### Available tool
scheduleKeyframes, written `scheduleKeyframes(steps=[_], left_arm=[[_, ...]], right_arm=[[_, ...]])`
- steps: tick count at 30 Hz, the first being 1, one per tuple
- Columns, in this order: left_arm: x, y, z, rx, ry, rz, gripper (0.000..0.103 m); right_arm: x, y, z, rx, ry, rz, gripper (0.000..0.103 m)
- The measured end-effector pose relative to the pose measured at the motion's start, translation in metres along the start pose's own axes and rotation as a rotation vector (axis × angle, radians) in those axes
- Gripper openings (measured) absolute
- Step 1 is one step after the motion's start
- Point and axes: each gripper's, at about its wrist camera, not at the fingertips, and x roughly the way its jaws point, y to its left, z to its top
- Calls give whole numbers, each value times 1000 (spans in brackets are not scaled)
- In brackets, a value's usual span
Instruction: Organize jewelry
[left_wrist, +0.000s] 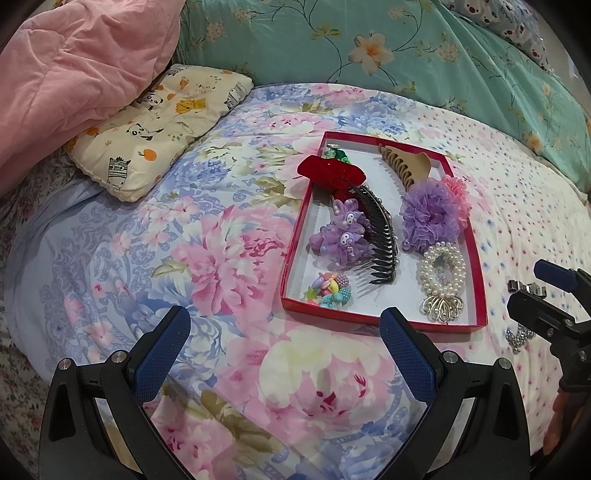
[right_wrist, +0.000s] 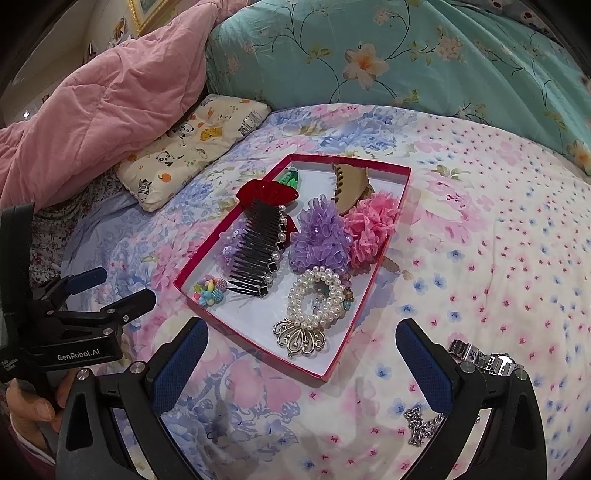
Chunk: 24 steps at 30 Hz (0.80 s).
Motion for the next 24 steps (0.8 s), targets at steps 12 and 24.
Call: scheduleKeyframes(steps=[12,24], left_arm=[[0,-1,0,4,-4,-7,103],[-5,-1,1,7,-14,-9,103]], right_arm=[[0,1,-1,2,1,3,103],[-1,0,-1,4,0,1,103]])
